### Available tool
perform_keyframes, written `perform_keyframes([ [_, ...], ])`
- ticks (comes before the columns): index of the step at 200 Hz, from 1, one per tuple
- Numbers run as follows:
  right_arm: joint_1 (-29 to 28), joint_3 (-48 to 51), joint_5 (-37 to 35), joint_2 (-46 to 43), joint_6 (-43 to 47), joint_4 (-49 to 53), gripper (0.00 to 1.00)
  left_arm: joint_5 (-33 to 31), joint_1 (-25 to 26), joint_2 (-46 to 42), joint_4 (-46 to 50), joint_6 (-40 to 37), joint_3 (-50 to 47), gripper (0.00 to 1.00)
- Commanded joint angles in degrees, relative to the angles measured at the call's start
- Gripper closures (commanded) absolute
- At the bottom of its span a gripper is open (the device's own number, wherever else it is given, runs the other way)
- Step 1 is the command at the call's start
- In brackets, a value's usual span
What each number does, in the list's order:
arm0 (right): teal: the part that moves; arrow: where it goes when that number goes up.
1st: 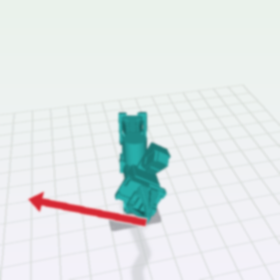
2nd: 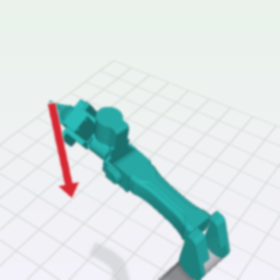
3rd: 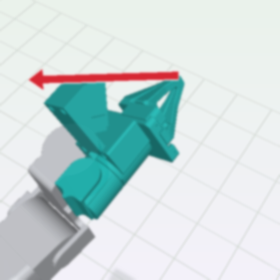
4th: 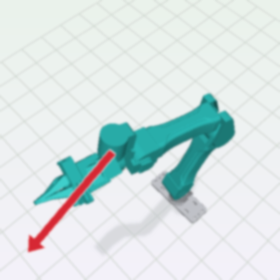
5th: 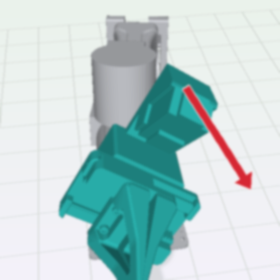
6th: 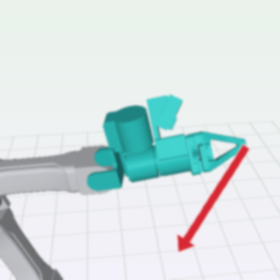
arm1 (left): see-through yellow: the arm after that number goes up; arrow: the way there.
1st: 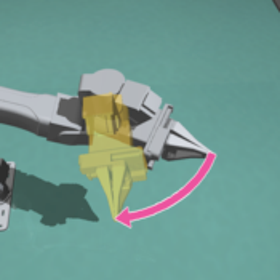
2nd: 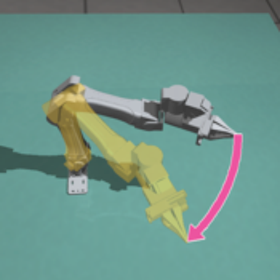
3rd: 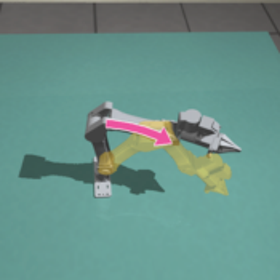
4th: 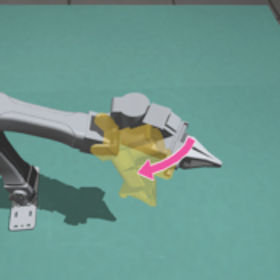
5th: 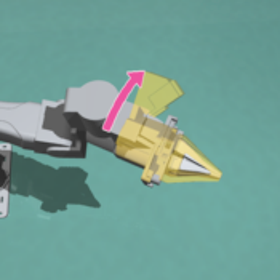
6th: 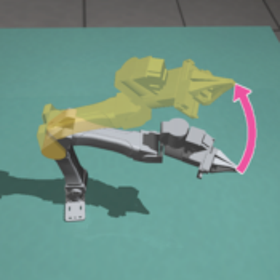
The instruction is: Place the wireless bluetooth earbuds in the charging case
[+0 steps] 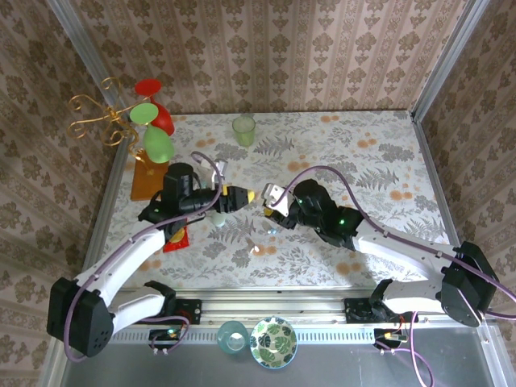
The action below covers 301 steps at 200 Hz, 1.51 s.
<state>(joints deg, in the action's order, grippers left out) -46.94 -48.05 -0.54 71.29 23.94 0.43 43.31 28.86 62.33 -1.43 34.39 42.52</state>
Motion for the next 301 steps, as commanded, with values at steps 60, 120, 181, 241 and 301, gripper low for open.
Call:
perform_keyframes([
  [60,-0.77,-3.65,2.73,-0.21,2.32,-2.31,0.64,5.49,2.68,3.46,-8.14,5.12,-0.25,0.48],
  [120,-0.76,-3.68,2.73,0.65,1.43,-6.1,0.65,6.9,2.87,4.34,-9.44,4.94,0.08,0.59],
  [181,-0.74,-3.45,2.0,1.51,-0.18,-8.47,0.69,8.48,2.78,4.74,-9.03,3.24,0.71,0.66],
  [241,-0.39,-1.89,4.91,-0.52,-0.68,-7.04,0.39,7.56,1.6,2.4,-10.91,-6.18,-0.76,0.96],
  [301,7.79,1.26,27.92,-5.79,-13.82,-8.03,0.17,4.17,1.26,-2.28,-39.33,-29.04,-13.41,0.95],
])
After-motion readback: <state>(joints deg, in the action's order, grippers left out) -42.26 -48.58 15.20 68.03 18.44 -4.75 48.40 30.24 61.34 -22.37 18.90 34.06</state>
